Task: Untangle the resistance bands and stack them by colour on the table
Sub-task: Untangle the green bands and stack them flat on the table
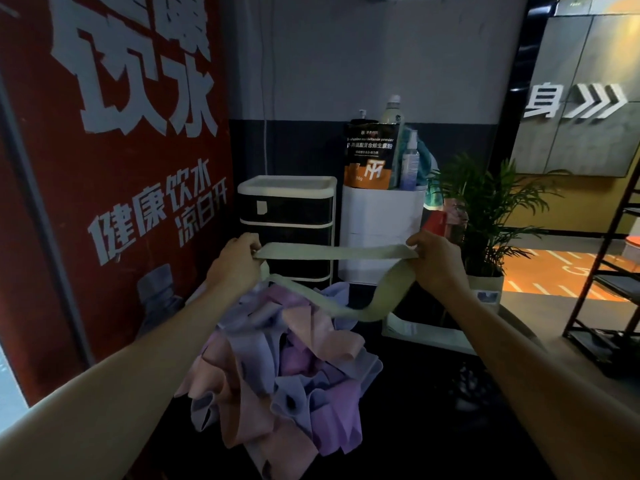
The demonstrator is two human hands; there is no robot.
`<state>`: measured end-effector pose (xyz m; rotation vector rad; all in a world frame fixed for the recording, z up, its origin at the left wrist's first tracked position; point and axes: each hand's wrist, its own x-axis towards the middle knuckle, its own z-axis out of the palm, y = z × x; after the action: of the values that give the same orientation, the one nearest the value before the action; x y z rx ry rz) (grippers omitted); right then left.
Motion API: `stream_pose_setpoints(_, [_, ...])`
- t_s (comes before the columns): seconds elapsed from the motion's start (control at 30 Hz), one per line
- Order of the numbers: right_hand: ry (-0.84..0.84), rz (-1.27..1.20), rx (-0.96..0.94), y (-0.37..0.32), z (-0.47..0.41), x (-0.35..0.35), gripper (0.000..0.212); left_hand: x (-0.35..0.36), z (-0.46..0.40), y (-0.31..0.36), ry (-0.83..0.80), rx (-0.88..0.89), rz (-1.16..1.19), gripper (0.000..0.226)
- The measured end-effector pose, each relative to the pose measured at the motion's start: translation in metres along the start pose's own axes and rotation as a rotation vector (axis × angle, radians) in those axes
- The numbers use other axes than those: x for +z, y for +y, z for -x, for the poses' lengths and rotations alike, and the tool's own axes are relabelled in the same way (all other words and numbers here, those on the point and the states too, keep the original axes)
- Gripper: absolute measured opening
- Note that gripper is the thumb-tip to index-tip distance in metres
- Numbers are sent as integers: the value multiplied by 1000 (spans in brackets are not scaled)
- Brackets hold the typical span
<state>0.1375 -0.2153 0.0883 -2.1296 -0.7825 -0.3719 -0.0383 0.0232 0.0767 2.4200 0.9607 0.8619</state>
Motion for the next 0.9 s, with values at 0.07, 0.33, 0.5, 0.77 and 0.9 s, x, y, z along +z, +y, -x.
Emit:
stream_pose_setpoints(0.07, [-18, 3, -2, 4, 2, 1, 23, 6, 1, -1, -71, -34, 71, 23])
stream_pose_setpoints(0.33, [-89, 72, -90, 18, 10, 0, 21, 10, 6, 6, -159, -41, 348, 24])
stream_pose_setpoints(0.5, [-173, 52, -110, 27, 17, -2, 21, 16, 16, 10, -331, -157, 586, 26])
stream_pose_setpoints(0.77, [-364, -62, -21, 44, 27, -8, 22, 17, 26, 14, -472, -109, 641, 34])
stream_pose_setpoints(0.9, [-322, 41, -41, 50, 29, -15, 23, 14, 24, 19, -503, -95, 651, 34])
